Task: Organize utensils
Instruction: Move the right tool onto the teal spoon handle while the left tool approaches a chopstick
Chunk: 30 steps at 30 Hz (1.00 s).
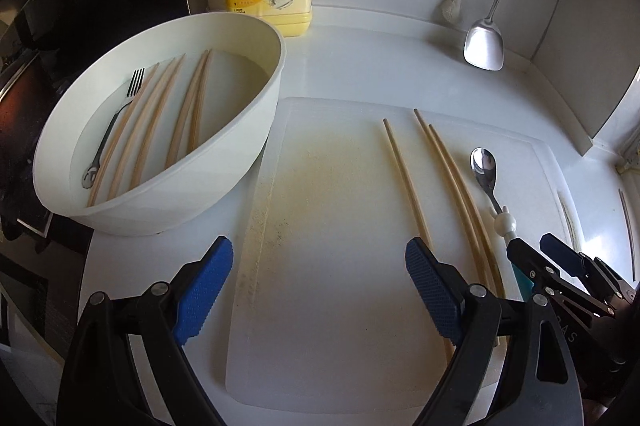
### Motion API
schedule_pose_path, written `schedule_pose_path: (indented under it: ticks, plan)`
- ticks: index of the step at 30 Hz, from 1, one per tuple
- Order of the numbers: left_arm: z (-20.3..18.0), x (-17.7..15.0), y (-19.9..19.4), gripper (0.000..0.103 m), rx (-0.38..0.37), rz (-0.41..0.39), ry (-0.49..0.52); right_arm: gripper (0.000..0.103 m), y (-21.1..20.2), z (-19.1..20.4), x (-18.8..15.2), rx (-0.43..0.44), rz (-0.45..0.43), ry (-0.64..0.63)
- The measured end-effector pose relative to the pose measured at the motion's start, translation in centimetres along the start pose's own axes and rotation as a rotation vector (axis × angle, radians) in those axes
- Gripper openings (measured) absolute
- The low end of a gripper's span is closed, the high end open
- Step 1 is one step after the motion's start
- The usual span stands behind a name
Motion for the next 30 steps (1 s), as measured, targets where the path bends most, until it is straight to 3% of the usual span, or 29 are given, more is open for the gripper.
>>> schedule_pose_path:
  ticks: [14, 21, 26, 30]
  plan:
    - [-0.7, -1.0, 1.3, 0.086, 0.017, -0.001, -0.031, 0.052, 1.9, 0.5, 0.9, -0.022, -0.062, -0.118]
    - [-2.3, -1.3, 2.7, 0.086, 0.006, 0.001, -0.027, 0.034, 2.3, -0.6, 1.8, -0.003, -0.079, -0.126]
    - [-3.4, -1.3, 3.7, 0.086, 0.008, 0.001, -0.016, 0.034, 2.6, -2.0, 2.2, 0.003, -0.073, -0.130]
    - [-4.1, -1.3, 4.3, 0.086, 0.002, 0.000, -0.006, 0.034, 2.5, -2.1, 2.3, 0.075, -0.068, -0.153]
Point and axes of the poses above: each gripper's, at about its wrist camera, not at the fingertips, and y roughly the way its jaws point, z to its left, x to its top, the point moved 9 cm from there along y, roughly the way its jaws point, and after that the axes turned 12 degrees about -x, right-handed, at the moved point
